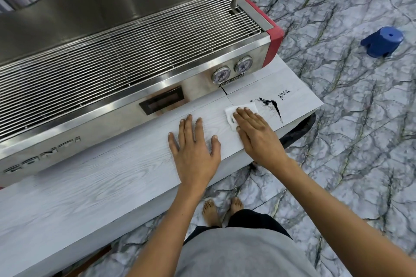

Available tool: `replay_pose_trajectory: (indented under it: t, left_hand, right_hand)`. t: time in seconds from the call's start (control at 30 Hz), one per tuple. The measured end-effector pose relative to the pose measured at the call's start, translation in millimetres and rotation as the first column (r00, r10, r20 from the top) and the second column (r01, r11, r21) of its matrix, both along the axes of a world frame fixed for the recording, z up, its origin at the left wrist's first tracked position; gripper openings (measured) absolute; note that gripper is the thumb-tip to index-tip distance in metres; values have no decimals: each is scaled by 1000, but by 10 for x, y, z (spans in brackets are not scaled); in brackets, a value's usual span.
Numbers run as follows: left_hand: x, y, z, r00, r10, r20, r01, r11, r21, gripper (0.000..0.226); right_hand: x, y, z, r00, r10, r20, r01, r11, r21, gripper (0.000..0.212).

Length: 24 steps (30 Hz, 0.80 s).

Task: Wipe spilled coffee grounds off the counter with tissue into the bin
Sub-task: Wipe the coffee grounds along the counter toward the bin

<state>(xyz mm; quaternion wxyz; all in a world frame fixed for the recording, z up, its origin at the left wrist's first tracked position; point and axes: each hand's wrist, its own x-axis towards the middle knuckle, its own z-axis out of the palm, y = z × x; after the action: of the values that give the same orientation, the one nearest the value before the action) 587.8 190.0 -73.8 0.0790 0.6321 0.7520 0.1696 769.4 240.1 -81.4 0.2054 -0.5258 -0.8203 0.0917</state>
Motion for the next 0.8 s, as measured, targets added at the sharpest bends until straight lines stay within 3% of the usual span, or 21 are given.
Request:
replay_pose_trajectory:
  t: [0.3,0.8]
  left_hand:
    - [10,7,-5,1000,6,-13,-6,1000,-9,62]
    - [31,6,8,999,27,-20,-28,999,-28,62]
  right_hand:
    - [-123,-94,-9,999,37,12,-37,999,7,45]
    - [381,242,27,996,-50,-68,47,998,-41,42]
